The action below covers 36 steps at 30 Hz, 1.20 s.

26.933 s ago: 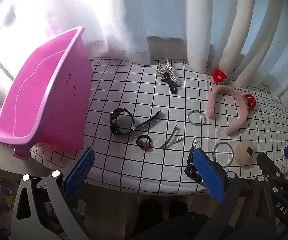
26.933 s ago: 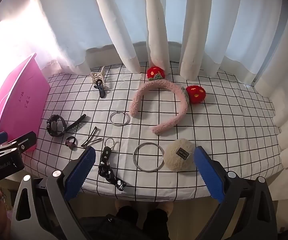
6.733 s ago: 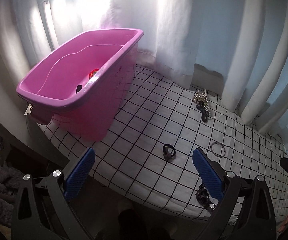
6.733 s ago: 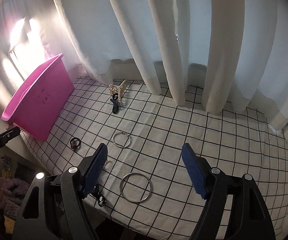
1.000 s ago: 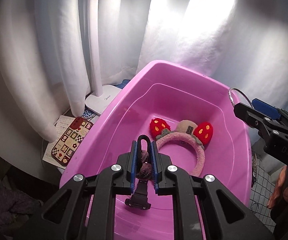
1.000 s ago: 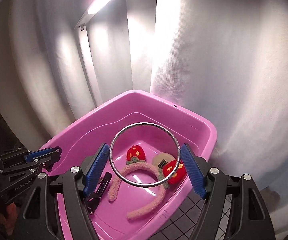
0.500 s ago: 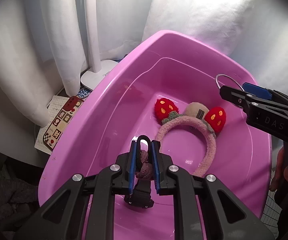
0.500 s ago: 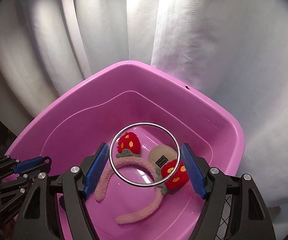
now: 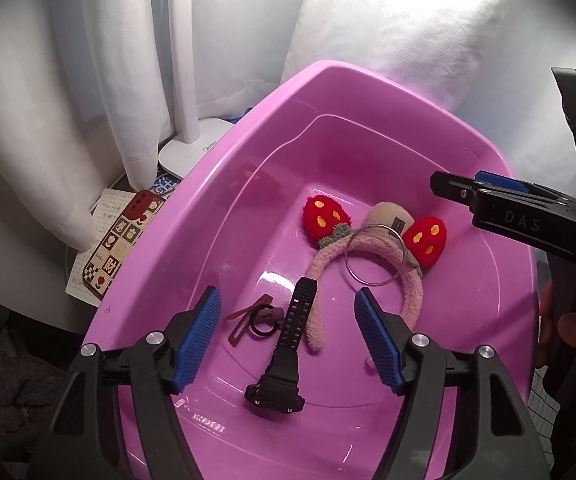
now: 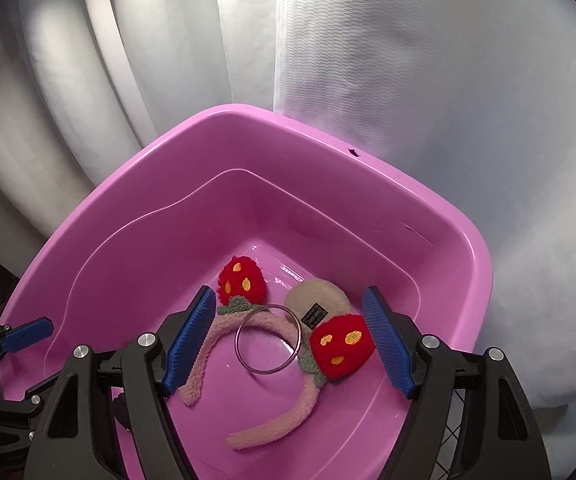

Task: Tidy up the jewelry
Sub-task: 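Withdraw both tools from the tub back over the bed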

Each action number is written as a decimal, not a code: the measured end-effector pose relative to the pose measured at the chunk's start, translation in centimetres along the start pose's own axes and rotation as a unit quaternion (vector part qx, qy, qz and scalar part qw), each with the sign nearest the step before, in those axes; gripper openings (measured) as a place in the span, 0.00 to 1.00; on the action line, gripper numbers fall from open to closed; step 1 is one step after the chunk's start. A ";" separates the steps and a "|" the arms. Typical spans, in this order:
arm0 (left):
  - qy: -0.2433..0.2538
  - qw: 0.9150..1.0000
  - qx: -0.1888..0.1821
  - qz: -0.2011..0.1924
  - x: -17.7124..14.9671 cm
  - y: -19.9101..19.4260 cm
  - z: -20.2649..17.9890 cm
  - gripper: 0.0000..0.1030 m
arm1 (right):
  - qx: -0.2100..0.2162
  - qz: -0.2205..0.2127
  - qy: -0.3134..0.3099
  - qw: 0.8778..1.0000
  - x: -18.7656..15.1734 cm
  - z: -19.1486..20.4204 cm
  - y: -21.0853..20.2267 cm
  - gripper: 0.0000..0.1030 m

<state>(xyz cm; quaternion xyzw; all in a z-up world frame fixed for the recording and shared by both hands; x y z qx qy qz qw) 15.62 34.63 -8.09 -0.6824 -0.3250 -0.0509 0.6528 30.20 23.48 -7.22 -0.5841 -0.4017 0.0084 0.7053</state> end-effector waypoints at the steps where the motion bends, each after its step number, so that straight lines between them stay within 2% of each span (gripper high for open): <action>1: 0.000 1.000 -0.003 0.000 0.0 -0.1 -0.1 0.68 | -0.001 -0.001 0.000 1.000 -0.1 0.0 -0.1 0.70; 5: 0.000 1.000 -0.006 -0.002 -0.2 -0.4 -0.3 0.78 | -0.001 -0.002 0.000 1.000 -0.4 0.0 -0.3 0.70; 12: -0.009 1.000 -0.018 -0.006 -0.7 -1.4 -0.6 0.79 | 0.002 -0.013 0.002 1.000 -0.7 0.0 -1.6 0.71; 19: -0.006 0.999 -0.019 -0.025 -1.2 -3.2 -1.1 0.84 | 0.005 -0.034 0.000 0.999 -1.1 0.6 -3.5 0.71; 24: -0.005 0.999 -0.018 -0.035 -1.7 -4.5 -1.3 0.84 | 0.009 -0.049 0.002 0.999 -1.8 0.9 -5.5 0.71; 36: 0.005 0.998 -0.004 -0.057 -2.8 -7.3 -2.0 0.89 | 0.014 -0.085 0.033 0.996 -5.7 0.6 -10.7 0.71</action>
Point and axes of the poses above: each gripper's, at about its wrist camera, not at the fingertips, and y roughly the way its jaws point, z to its left, x to its top, the point moved 7 cm from there along y, roughly the way its jaws point, and after that the axes turned 1 degree about y, right-handed, at the moved point
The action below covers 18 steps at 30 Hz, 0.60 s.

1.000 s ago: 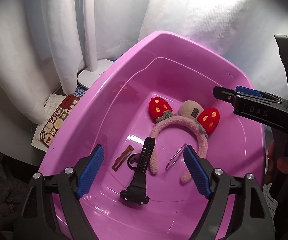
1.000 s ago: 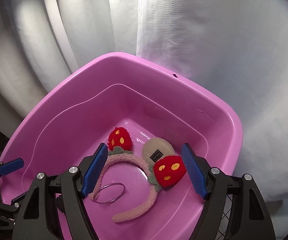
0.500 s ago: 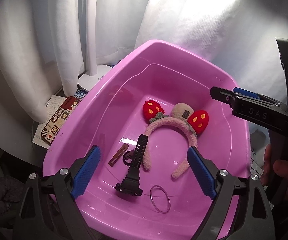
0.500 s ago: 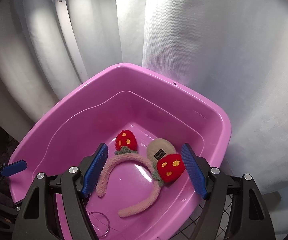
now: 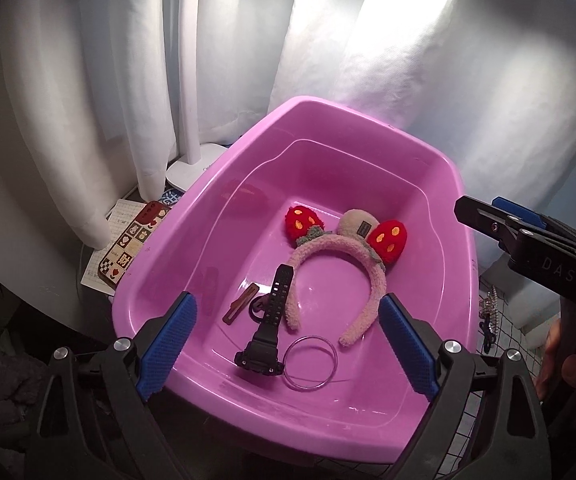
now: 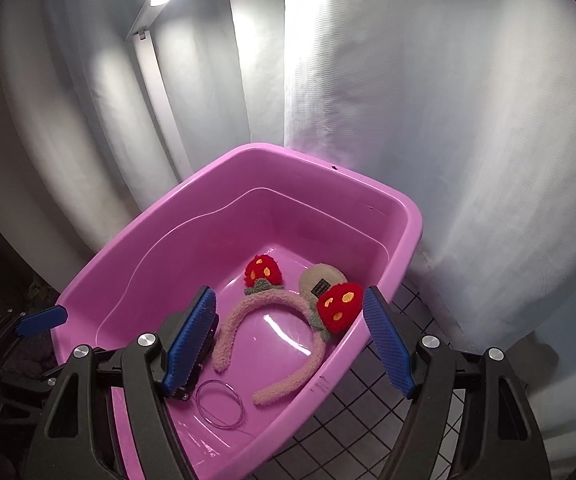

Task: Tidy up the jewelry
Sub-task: 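Withdraw both tools from the tub back over the bed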

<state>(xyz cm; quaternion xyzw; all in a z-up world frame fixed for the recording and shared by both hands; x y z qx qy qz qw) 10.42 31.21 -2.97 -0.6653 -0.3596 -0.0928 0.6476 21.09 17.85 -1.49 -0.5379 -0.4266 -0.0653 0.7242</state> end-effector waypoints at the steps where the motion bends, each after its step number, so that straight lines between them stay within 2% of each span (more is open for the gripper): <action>1: 0.002 1.000 0.001 -0.002 -0.1 -0.3 -0.2 0.89 | 0.002 -0.004 0.005 1.000 -0.4 -0.2 -0.6 0.71; 10: 0.016 1.000 -0.002 -0.019 -1.0 -2.5 -2.4 0.91 | -0.018 -0.032 0.056 0.998 -5.0 -3.7 -6.5 0.71; 18: 0.031 0.999 -0.018 -0.037 -2.5 -5.1 -5.9 0.91 | -0.067 -0.044 0.109 0.991 -11.4 -9.8 -12.9 0.71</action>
Point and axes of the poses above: each gripper's, at about its wrist camera, not at the fingertips, and y roughly the way its jaws point, z to its left, x to its top, the point moved 7 cm from there along y, roughly the way its jaws point, and after that the axes turned 1 degree about y, right-handed, at the moved point
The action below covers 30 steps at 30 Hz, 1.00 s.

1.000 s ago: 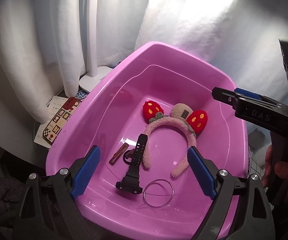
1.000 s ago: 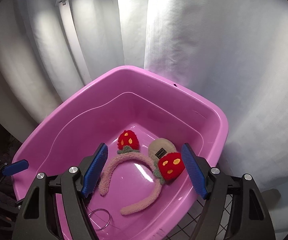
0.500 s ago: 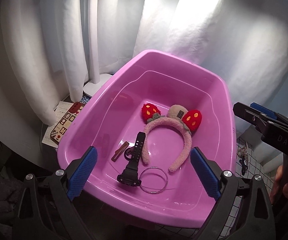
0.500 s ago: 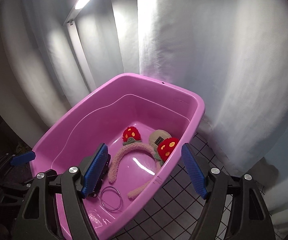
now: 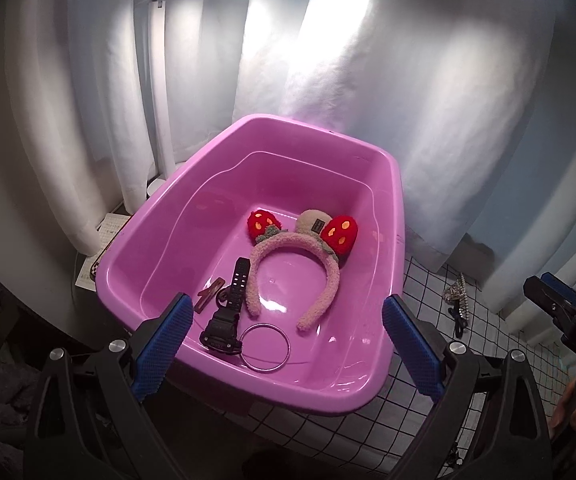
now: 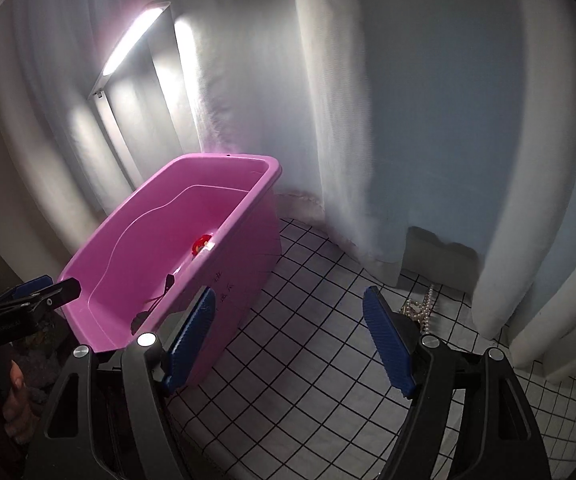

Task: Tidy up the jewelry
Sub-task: 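Withdraw both tools from the tub back over the bed, then grasp the black keychain with the left tool while the right tool grasps the bow hair tie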

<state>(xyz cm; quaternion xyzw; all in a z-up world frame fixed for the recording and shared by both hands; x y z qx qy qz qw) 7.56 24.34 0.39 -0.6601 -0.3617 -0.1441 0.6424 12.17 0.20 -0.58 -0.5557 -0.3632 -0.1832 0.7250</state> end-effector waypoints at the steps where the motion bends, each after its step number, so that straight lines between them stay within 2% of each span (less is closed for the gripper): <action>1: 0.003 1.000 -0.003 -0.002 -0.2 -0.4 -0.7 0.91 | -0.008 0.000 0.007 1.000 -0.7 -1.1 -0.7 0.71; 8: 0.037 0.999 -0.033 -0.012 -2.2 -2.3 -6.0 0.92 | -0.046 0.014 0.067 0.997 -6.7 -8.2 -4.9 0.71; 18: 0.065 0.995 -0.070 0.021 -8.1 -2.4 -13.1 0.92 | -0.064 0.045 0.100 0.992 -14.6 -13.2 -7.8 0.71; 25: 0.064 0.996 -0.049 0.049 -12.6 -1.7 -15.0 0.92 | -0.053 0.044 0.094 0.993 -15.6 -15.0 -7.4 0.71; 30: 0.068 0.996 -0.034 0.055 -14.2 -0.5 -16.0 0.92 | -0.043 0.050 0.080 0.995 -14.8 -15.2 -5.5 0.71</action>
Point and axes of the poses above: each gripper's, at about its wrist camera, not at the fingertips, and y roughly the way its jaws point, z to its left, x to its top, the point moved 7 cm from there along y, roughly the way its jaws point, and after that the axes turned 1 degree about y, right-handed, at the moved point
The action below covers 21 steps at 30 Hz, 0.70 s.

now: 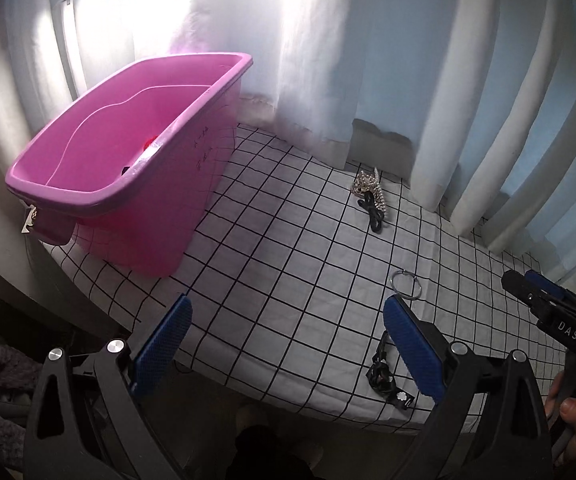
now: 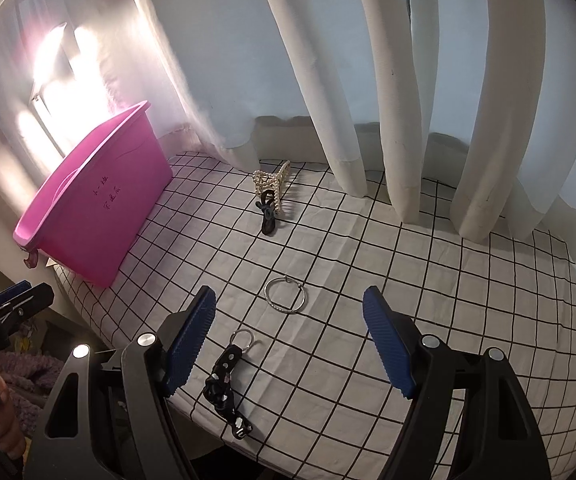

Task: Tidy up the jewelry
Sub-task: 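Grasp the black keychain with the left tool while the right tool grasps the bow hair tie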

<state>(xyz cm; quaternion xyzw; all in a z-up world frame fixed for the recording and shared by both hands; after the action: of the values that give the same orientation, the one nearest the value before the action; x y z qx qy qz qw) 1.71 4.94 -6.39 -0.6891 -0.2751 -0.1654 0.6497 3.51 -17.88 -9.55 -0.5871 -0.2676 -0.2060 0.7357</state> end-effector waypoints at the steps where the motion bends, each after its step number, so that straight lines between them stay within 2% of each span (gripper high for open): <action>1: -0.001 1.000 0.001 -0.001 -0.1 0.3 -0.1 0.92 | 0.003 0.000 -0.002 1.000 0.2 0.0 0.4 0.71; 5: 0.007 1.000 -0.005 -0.006 -0.1 2.0 -0.7 0.92 | -0.012 0.002 -0.017 1.000 1.3 -0.3 2.5 0.71; 13: 0.008 1.000 0.006 0.014 -3.2 5.8 -3.4 0.92 | 0.011 0.013 -0.024 1.000 2.6 -1.3 7.5 0.71; 17: -0.017 0.999 0.032 0.027 -6.3 7.6 -5.2 0.92 | 0.031 0.024 -0.035 0.999 2.6 -1.6 10.5 0.71; 21: -0.074 0.995 0.068 0.024 -8.9 8.3 -6.4 0.92 | 0.045 0.016 -0.056 0.997 2.8 -1.0 12.6 0.71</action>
<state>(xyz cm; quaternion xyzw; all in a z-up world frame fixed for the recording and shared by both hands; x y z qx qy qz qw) 0.37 -2.92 -17.64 -0.6598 -0.3166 -0.0795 0.6768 13.61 -16.00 -17.42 -0.5684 -0.3081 -0.1485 0.7483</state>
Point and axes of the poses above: each gripper's, at about its wrist camera, not at the fingertips, and y roughly the way its jaws point, z to its left, x to its top, the point moved 7 cm from there along y, roughly the way its jaws point, and after that the axes turned 1 degree about y, right-handed, at the moved point
